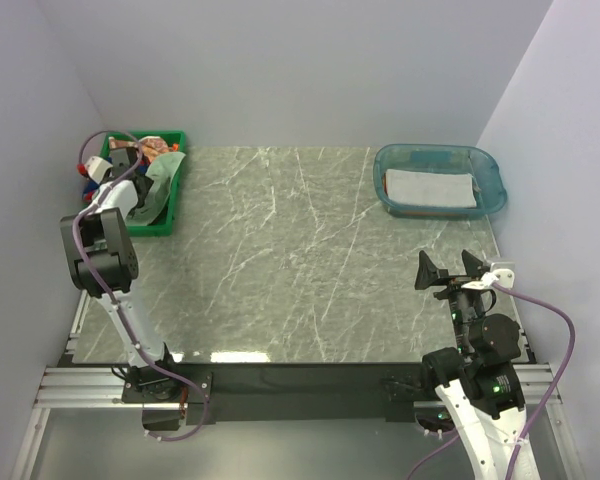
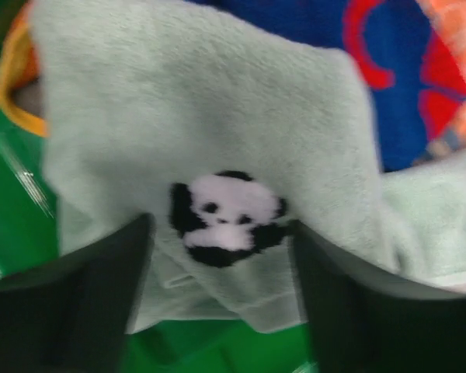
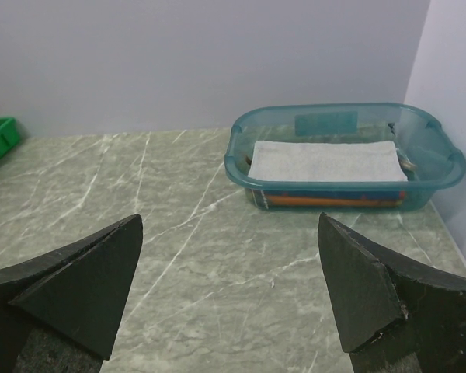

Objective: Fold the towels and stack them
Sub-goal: Grab crumpled towel, then move the towel to the center of the board, then flatten out the crumpled towel

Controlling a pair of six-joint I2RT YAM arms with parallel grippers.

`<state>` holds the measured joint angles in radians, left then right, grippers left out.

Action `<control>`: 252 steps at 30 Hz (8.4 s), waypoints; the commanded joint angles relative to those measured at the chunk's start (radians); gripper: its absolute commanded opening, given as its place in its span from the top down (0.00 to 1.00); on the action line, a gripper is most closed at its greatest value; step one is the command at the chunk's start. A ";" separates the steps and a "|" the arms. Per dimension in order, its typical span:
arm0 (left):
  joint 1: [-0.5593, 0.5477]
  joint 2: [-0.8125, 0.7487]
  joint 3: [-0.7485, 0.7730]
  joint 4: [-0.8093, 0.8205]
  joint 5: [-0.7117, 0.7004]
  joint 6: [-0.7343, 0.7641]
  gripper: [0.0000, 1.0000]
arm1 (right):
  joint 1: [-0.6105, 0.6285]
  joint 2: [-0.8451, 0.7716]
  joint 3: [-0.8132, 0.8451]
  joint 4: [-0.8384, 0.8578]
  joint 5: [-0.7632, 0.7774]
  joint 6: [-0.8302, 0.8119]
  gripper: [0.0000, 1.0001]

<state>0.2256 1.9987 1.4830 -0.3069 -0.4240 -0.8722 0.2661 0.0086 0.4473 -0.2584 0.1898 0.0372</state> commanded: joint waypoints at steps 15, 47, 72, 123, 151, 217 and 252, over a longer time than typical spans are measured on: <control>0.055 -0.087 -0.029 0.015 0.042 0.022 0.78 | 0.008 -0.308 0.013 0.015 -0.016 0.010 0.00; -0.319 -0.220 0.748 -0.106 0.452 0.210 0.99 | 0.009 -0.291 0.053 0.021 -0.052 0.004 0.00; -0.917 -1.672 -1.121 -0.173 0.303 -0.383 0.08 | 0.111 0.653 0.297 -0.024 -0.512 0.303 0.00; -0.608 0.245 0.214 -0.189 0.183 0.423 0.39 | 0.357 1.071 0.057 0.381 -0.300 0.346 0.17; -0.801 -0.190 0.242 -0.431 0.045 0.441 0.99 | 0.355 1.015 0.108 0.361 -0.231 0.356 0.19; -0.841 -0.336 -0.585 0.075 0.384 0.023 0.71 | 0.269 1.465 0.169 0.406 -0.151 0.685 0.62; -0.712 -0.224 -0.205 -0.132 0.396 0.240 0.30 | 0.266 1.751 0.837 -0.217 0.128 0.641 0.18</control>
<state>-0.4923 1.7435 1.1961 -0.3531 -0.0952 -0.7357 0.5236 1.7302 1.2087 -0.3748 0.2371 0.6178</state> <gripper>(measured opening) 0.697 0.820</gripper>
